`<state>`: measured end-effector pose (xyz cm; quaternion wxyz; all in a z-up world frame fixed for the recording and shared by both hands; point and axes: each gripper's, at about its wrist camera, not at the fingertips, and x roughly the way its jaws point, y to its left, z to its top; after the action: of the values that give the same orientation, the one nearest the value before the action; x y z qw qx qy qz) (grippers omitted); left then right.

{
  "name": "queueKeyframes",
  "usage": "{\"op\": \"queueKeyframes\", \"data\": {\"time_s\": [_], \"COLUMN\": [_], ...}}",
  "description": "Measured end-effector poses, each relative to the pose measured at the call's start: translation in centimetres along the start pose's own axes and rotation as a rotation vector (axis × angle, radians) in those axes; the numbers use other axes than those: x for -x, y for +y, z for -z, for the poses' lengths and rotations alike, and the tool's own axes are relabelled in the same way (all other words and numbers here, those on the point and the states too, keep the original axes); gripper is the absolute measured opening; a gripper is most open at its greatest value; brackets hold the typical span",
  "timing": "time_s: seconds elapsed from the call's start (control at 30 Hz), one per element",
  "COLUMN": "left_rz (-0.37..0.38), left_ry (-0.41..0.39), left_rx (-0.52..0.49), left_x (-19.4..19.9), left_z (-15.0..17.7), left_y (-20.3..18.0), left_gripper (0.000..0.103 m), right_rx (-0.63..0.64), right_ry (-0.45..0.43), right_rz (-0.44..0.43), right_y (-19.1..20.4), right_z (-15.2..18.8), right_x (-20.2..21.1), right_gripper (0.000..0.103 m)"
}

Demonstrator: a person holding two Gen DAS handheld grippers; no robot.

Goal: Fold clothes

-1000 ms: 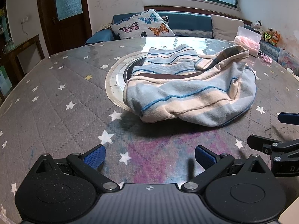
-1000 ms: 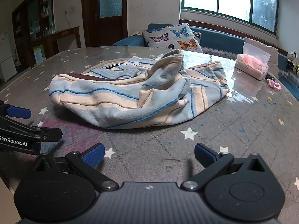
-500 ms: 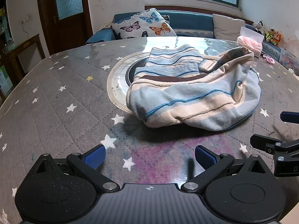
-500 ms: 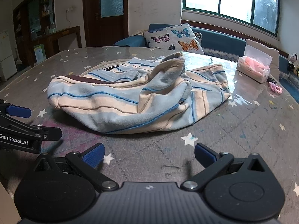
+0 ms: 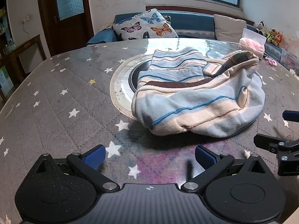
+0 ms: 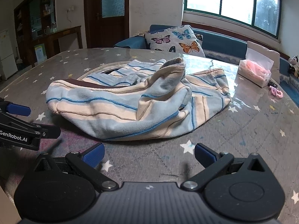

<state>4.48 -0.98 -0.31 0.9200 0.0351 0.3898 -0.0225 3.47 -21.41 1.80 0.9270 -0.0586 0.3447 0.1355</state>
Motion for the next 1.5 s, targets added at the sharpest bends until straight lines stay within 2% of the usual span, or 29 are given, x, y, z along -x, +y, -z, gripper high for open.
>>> {"op": "queueKeyframes", "data": {"time_s": [0.3,0.63,0.73,0.9,1.0,1.07,1.1,1.17,1.2,1.23,1.27,1.3,1.37,1.43,1.5], "left_rz": [-0.013,-0.008,0.029,0.085,0.131,0.16,0.176,0.206,0.225,0.237,0.242,0.244,0.26,0.279,0.3], "left_ry": [-0.037,-0.107,-0.097,-0.067,-0.054,-0.044,-0.039,-0.033,-0.03,-0.032,-0.038,-0.047,-0.058,-0.065,-0.076], "left_rx": [0.012,0.051,0.061,0.06,0.036,0.028,0.026,0.025,0.019,0.011,-0.002,-0.017,-0.029,-0.036,-0.056], "left_x": [0.7,1.2,0.5,-0.8,-1.3,-1.6,-1.8,-1.9,-1.9,-1.8,-1.7,-1.5,-1.2,-0.9,-0.3], "left_z": [-1.4,-4.7,-5.5,-6.4,-6.4,-6.4,-6.4,-6.3,-6.2,-6.2,-6.0,-5.9,-5.7,-5.5,-5.2], "left_y": [1.0,3.4,3.9,4.3,4.1,4.1,4.2,4.2,4.1,4.0,3.9,3.8,3.7,3.6,3.4], "left_gripper": [0.103,0.102,0.094,0.078,0.069,0.055,0.052,0.037,0.034,0.029,0.026,0.023,0.017,0.014,0.013], "right_rx": [0.01,0.009,-0.006,-0.029,-0.034,-0.034,-0.035,-0.036,-0.036,-0.034,-0.032,-0.035,-0.047,-0.068,-0.085], "right_ry": [-0.014,-0.05,-0.062,-0.077,-0.081,-0.073,-0.065,-0.04,-0.031,-0.016,-0.003,0.006,0.006,-0.009,-0.028], "right_rz": [0.003,0.029,0.032,0.033,0.043,0.042,0.035,0.02,0.016,0.013,0.009,0.008,0.009,0.012,0.016], "right_y": [-0.3,-2.0,-2.7,-3.8,-4.5,-4.8,-5.0,-5.3,-5.3,-5.5,-5.5,-5.6,-5.9,-6.3,-6.8], "right_z": [-0.9,-3.5,-4.7,-7.2,-8.9,-10.0,-10.5,-11.2,-11.4,-11.5,-11.5,-11.4,-10.9,-10.5,-9.9], "right_x": [-0.1,-0.1,-0.4,-1.6,-2.8,-3.7,-4.2,-5.4,-5.8,-6.6,-7.0,-7.2,-7.0,-6.2,-5.1], "right_gripper": [0.103,0.103,0.102,0.093,0.086,0.079,0.077,0.063,0.059,0.05,0.042,0.037,0.018,0.011,0.01]}}
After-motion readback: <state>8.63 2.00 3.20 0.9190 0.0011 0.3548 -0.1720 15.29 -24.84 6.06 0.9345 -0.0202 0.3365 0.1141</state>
